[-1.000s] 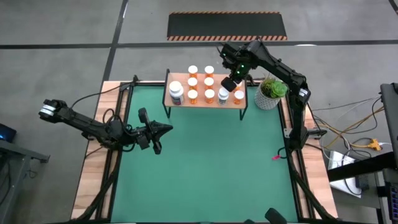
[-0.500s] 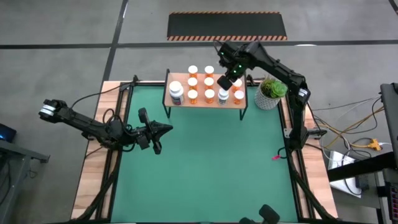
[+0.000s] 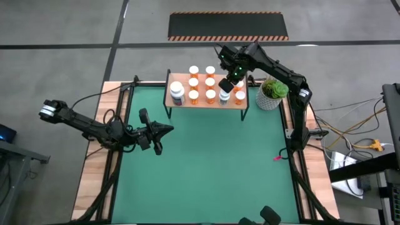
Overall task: Pick and place medicine bottles onto shelf by color
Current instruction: Put the orange pill bottle on the shelf aligned with the other orange pill bottle
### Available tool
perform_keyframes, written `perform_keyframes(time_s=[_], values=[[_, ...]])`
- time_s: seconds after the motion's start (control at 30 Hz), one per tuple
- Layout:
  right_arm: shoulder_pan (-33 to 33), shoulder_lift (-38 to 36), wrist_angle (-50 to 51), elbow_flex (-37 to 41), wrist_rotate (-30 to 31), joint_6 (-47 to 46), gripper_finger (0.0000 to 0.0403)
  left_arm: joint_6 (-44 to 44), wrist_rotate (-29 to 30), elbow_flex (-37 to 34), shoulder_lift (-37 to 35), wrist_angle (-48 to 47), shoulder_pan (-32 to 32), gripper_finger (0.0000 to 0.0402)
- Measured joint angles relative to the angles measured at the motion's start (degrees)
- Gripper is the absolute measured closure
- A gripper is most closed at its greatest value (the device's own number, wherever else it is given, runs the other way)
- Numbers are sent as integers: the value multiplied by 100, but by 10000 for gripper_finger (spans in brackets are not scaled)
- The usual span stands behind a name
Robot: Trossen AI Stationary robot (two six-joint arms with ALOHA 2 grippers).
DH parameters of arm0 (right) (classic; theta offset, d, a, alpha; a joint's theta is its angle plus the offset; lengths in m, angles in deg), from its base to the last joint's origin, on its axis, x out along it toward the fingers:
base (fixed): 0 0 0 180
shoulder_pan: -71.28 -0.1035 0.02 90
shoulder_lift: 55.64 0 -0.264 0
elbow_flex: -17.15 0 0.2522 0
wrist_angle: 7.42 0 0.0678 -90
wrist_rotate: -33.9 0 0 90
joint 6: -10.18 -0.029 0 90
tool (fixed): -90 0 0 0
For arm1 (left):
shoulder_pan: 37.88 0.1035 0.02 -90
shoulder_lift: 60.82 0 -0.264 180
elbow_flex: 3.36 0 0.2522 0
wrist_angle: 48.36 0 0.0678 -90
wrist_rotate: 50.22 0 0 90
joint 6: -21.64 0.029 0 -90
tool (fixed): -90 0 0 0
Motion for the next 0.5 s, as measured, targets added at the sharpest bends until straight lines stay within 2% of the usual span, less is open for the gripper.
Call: perform_keyframes(time_s=[0.5], values=[[0,0,118,0,2,13,394,0,1,0,0,0,1,402]])
